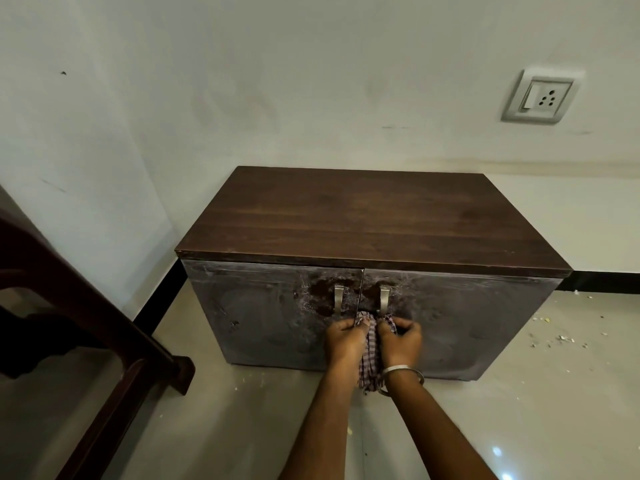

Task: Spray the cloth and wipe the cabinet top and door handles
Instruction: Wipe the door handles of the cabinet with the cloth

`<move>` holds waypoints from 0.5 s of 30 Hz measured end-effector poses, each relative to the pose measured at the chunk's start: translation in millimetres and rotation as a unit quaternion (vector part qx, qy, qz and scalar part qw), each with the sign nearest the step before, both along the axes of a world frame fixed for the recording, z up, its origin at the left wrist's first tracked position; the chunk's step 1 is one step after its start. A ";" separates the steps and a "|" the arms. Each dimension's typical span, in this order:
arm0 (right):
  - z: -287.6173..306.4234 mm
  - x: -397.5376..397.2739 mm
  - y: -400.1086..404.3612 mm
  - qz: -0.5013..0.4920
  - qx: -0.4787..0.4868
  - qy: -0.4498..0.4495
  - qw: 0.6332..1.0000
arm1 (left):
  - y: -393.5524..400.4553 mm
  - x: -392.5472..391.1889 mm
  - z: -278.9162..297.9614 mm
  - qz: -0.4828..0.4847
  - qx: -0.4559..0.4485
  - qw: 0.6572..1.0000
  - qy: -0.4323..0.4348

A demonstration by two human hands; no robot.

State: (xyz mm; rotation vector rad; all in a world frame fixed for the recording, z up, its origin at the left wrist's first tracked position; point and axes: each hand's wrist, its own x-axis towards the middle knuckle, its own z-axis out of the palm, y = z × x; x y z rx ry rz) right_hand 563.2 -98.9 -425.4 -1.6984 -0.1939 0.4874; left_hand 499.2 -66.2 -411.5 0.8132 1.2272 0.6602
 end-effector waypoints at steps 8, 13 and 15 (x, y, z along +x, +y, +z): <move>12.2 -6.6 -10.1 0.016 0.027 0.008 0.999 | -5.6 -12.9 13.8 -0.024 0.002 1.000 -0.013; 41.6 -13.0 -25.4 0.036 0.044 0.007 0.998 | -16.4 -27.9 43.2 -0.056 0.014 0.998 -0.024; 55.0 -15.6 -32.0 0.053 0.045 0.005 0.998 | -19.1 -35.9 59.5 -0.058 0.019 0.998 -0.030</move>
